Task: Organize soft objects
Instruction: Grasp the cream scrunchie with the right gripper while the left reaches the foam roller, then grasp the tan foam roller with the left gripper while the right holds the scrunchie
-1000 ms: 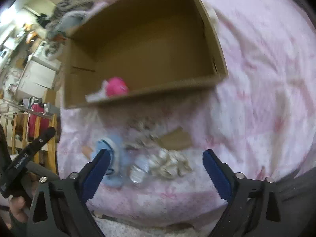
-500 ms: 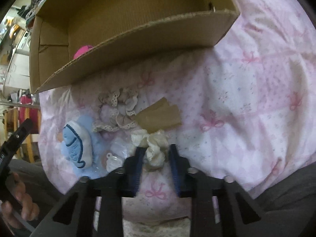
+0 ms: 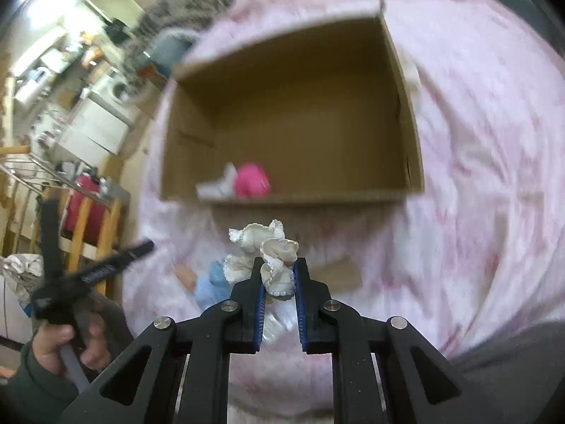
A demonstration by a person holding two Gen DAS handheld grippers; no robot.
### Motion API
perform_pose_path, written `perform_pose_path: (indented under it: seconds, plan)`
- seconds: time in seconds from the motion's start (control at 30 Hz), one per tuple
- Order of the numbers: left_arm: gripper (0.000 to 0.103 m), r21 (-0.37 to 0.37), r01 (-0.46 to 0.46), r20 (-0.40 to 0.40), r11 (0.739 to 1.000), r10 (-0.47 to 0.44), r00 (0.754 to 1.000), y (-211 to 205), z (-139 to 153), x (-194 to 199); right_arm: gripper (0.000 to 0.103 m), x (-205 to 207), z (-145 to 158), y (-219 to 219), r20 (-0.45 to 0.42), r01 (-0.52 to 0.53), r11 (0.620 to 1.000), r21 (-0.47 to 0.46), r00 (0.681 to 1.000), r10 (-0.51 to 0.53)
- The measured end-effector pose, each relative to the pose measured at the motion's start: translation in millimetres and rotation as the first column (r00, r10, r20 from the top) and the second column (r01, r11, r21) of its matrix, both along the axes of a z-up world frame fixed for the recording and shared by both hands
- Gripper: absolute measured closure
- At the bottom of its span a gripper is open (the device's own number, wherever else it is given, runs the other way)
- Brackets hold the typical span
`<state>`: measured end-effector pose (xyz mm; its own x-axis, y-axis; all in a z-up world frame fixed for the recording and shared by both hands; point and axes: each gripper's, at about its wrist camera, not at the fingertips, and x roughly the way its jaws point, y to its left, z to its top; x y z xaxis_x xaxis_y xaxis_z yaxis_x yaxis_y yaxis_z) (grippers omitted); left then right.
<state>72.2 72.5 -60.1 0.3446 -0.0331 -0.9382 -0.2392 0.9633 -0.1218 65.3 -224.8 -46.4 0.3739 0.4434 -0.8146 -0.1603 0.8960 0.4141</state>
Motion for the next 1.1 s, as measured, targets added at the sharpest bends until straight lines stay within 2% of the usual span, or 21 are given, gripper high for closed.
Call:
perform_pose_path:
  seconds: [0.1, 0.23, 0.33, 0.53, 0.6, 0.63, 0.73, 0.9, 1.1]
  plan:
    - [0.035, -0.01, -0.001, -0.026, 1.0, 0.001, 1.0, 0, -7, 0, 0.087, -2, 6, -9, 0.056, 0.011, 0.999, 0.045, 0.998, -0.013]
    - [0.037, -0.006, 0.035, -0.088, 0.999, -0.036, 0.996, -9, -21, 1, 0.087, 2, -8, -9, 0.028, 0.032, 0.998, 0.061, 0.999, -0.034]
    - [0.045, -0.036, 0.049, -0.14, 0.998, -0.054, 0.989, -15, -35, 3, 0.087, 7, -11, -8, 0.022, 0.033, 0.998, 0.062, 0.999, -0.034]
    - [0.05, -0.089, 0.001, -0.232, 0.996, -0.022, 0.973, -18, -64, 9, 0.087, 7, -15, -5, 0.023, 0.028, 0.998, 0.052, 0.999, -0.029]
    - [0.074, -0.114, -0.01, -0.254, 0.993, -0.019, 0.967, -18, -70, 8, 0.086, 7, -15, -6, 0.025, 0.033, 0.998, 0.052, 0.999, -0.034]
    - [0.077, -0.12, -0.016, -0.259, 0.993, -0.016, 0.966, -18, -72, 8, 0.086, 7, -15, -6, 0.024, 0.034, 0.998, 0.053, 0.999, -0.035]
    - [0.096, -0.155, -0.009, -0.25, 0.988, -0.031, 0.968, -18, -70, 6, 0.086, 7, -16, -5, 0.021, 0.033, 0.998, 0.049, 0.999, -0.034]
    - [0.098, -0.107, 0.025, -0.192, 0.994, -0.046, 0.98, -18, -53, 2, 0.086, 6, -16, -4, 0.025, 0.028, 0.999, 0.044, 0.999, -0.029]
    - [0.098, -0.056, 0.026, -0.13, 0.998, -0.033, 0.991, -11, -35, -1, 0.086, 5, -16, -3, 0.027, 0.025, 0.999, 0.037, 0.999, -0.026]
